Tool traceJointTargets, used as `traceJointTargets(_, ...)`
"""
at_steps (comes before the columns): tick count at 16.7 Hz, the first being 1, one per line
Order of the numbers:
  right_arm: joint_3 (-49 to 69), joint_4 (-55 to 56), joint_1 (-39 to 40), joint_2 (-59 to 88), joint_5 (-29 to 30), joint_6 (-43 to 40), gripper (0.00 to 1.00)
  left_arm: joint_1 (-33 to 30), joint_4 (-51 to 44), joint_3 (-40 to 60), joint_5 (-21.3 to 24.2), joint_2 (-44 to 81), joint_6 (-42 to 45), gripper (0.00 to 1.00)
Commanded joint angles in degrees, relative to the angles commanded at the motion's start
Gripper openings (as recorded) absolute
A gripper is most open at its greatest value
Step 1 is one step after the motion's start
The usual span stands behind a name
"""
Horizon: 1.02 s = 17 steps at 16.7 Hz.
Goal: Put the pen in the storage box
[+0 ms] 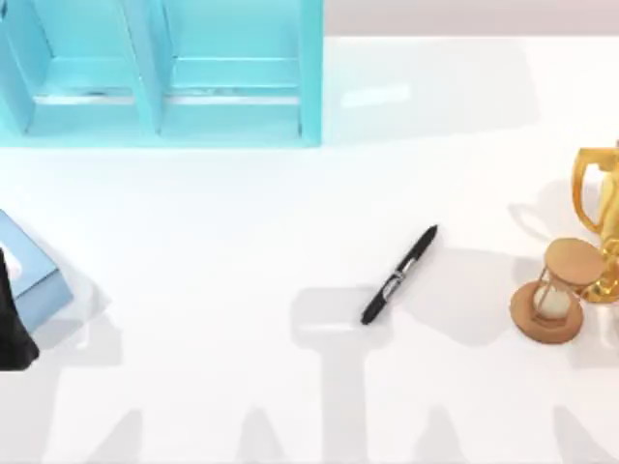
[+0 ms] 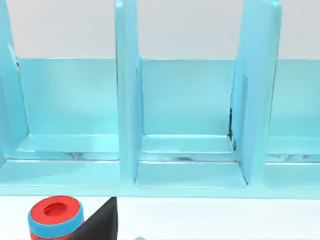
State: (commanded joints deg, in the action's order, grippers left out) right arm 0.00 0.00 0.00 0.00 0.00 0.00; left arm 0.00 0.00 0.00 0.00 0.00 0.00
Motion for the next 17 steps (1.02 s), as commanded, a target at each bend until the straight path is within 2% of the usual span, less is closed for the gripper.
traceJointTargets(4, 1.5, -1.0, 1.2, 1.7, 0.0, 1.5, 1.00, 0.0, 0.0, 0.0, 0.0, 0.0, 0.0, 1.00)
traceJointTargets(8, 11.1, -6.8, 7.2, 12.3, -0.1, 9.8, 1.00, 0.0, 0.0, 0.0, 0.0, 0.0, 0.0, 1.00)
traceJointTargets(11, 23.4, -13.9, 13.5, 26.2, 0.0, 19.0, 1.00, 0.0, 0.0, 0.0, 0.0, 0.0, 0.0, 1.00)
traceJointTargets(17, 52.1, -31.6, 25.0, 63.0, 0.0, 39.4, 1.00, 0.0, 0.0, 0.0, 0.0, 0.0, 0.0, 1.00)
